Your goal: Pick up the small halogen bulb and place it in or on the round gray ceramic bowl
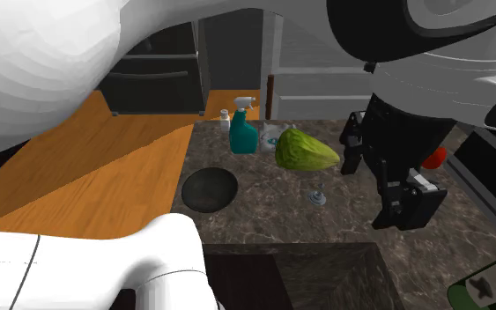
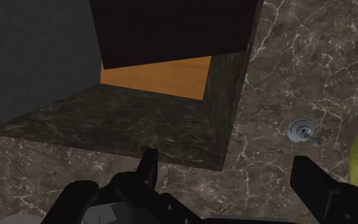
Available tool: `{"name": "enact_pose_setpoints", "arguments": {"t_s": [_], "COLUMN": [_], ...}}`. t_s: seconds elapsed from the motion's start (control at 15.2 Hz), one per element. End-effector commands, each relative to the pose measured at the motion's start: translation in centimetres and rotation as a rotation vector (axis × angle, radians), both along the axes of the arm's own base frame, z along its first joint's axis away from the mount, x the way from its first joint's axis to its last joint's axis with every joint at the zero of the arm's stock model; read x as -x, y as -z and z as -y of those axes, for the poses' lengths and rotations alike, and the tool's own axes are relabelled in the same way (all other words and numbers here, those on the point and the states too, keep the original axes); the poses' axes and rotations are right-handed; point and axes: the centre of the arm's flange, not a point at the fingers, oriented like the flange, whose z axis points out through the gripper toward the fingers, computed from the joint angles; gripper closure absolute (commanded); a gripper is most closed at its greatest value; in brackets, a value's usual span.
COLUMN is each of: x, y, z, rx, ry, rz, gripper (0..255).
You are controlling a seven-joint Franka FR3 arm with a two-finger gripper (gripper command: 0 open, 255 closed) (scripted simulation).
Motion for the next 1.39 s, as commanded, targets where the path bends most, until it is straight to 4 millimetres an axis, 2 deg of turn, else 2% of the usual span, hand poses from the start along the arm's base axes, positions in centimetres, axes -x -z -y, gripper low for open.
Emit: {"name": "enact_pose_setpoints", "arguments": {"t_s": [0.0,0.66,1.32], "x": [0.0,-6.5,-11.9], "y": [0.0,9.5,19.4], "z": [0.0,-7.3,-14.9], "rx": [0.0,0.016,0.032], "ry": [0.0,-0.083,-0.166], "rz": [0.0,-0.042,-0.083], "gripper": [0,0,0]}}
